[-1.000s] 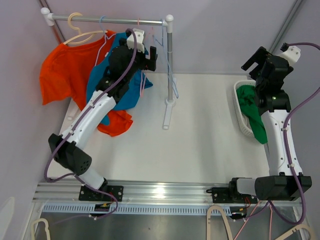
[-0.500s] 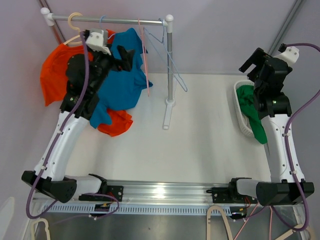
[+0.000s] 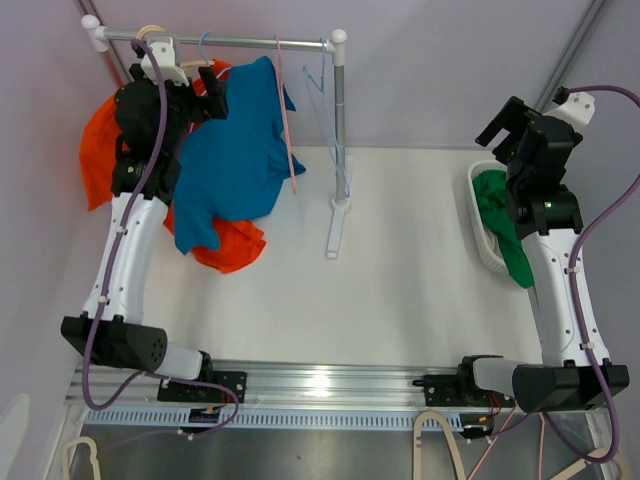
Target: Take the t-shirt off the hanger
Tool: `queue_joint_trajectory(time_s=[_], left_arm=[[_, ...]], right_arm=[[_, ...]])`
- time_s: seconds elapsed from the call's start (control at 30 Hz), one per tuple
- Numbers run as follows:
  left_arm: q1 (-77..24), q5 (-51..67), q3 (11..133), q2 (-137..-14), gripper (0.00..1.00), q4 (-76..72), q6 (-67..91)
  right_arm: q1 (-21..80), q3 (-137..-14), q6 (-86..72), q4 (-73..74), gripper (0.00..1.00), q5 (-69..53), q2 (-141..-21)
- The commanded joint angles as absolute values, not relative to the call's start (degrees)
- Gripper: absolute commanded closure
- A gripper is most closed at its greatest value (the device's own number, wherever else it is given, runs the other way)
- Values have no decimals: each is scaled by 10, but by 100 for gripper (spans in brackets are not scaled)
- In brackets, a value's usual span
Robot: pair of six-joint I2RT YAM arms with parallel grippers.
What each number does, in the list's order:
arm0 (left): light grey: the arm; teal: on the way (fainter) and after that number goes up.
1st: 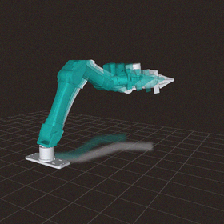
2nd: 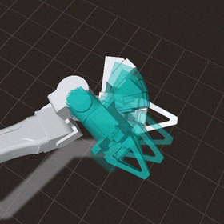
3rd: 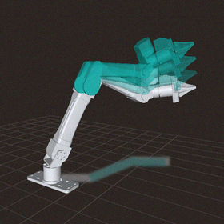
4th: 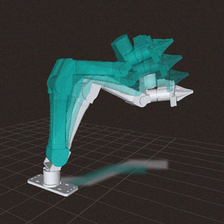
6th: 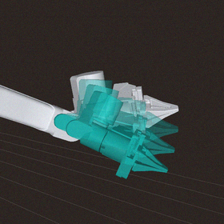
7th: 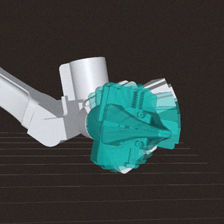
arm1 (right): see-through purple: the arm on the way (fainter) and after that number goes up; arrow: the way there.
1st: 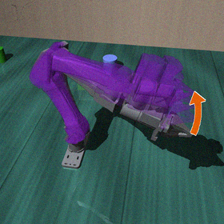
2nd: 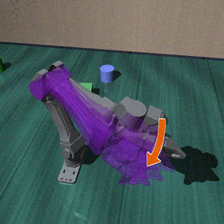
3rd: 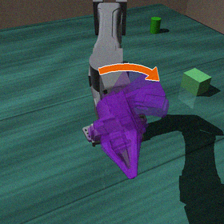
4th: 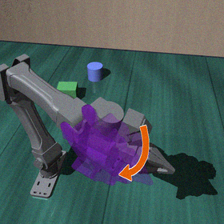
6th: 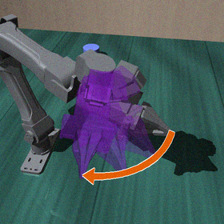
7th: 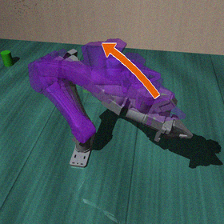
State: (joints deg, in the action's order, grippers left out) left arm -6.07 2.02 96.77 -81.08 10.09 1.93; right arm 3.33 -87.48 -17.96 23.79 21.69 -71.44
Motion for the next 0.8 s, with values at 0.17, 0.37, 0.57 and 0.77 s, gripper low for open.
queue_joint_trajectory(time_s=[0.17, 0.37, 0.57, 0.77], left_arm=[[-33, 41, 1088, -903, 1, 112, 17], [-29, 54, 1147, -971, 6, 131, 25], [-29, 63, 1193, -1021, 36, 159, 45], [-29, 74, 1203, -1027, 75, 162, 69]], right_arm=[[38, -885, -158, 214, 1, 216, -717], [38, -883, -154, 200, 0, 221, -732], [37, -880, -153, 194, 1, 224, -735], [38, -872, -156, 199, 0, 226, -730]])
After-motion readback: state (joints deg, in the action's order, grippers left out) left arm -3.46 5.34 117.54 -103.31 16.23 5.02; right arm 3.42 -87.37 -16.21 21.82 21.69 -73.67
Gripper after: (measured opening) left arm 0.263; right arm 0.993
